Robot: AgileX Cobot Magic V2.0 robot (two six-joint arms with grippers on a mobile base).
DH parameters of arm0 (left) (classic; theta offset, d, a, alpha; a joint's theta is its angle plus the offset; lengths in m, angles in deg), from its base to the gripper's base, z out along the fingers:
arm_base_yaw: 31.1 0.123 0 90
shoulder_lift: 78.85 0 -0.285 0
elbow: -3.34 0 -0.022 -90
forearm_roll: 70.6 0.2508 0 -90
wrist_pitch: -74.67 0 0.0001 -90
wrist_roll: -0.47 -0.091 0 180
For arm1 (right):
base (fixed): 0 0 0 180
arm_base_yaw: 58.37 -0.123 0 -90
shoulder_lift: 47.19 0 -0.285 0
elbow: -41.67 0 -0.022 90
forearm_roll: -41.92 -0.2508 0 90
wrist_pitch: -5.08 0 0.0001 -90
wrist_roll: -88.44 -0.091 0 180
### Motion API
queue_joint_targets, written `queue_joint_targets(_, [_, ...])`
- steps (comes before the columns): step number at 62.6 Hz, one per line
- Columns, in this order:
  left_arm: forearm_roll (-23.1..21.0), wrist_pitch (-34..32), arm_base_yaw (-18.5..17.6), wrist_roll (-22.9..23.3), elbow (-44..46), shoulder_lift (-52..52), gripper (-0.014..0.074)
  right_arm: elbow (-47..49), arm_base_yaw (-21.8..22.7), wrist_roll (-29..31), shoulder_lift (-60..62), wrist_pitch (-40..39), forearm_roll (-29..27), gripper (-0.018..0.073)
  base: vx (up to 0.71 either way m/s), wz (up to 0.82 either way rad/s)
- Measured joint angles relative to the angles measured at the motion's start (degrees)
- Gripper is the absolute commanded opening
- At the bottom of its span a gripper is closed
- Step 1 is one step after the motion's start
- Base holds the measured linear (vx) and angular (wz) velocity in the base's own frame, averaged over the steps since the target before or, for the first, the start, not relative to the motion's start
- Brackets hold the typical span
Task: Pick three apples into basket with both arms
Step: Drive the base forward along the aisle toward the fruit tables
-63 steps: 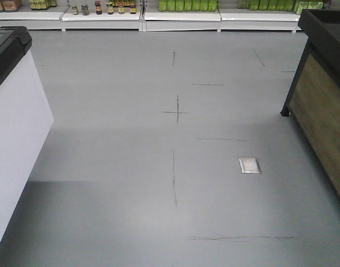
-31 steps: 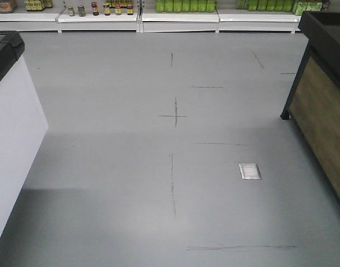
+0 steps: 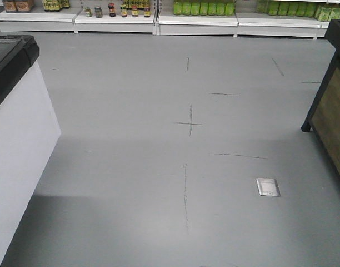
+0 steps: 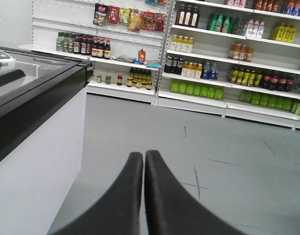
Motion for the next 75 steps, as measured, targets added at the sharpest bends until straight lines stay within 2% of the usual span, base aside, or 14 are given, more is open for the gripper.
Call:
queue_joint_targets(39, [0.0, 0.0, 0.0, 0.0, 0.0, 0.0, -0.0006, 0.0, 0.0, 0.0, 0.0, 0.0, 0.0, -0.0004, 0.22, -0.08])
queue_joint_targets(75, [0.0, 0.0, 0.0, 0.0, 0.0, 0.0, -0.0006, 0.0, 0.0, 0.0, 0.0, 0.0, 0.0, -0.0004, 0.26, -0.27])
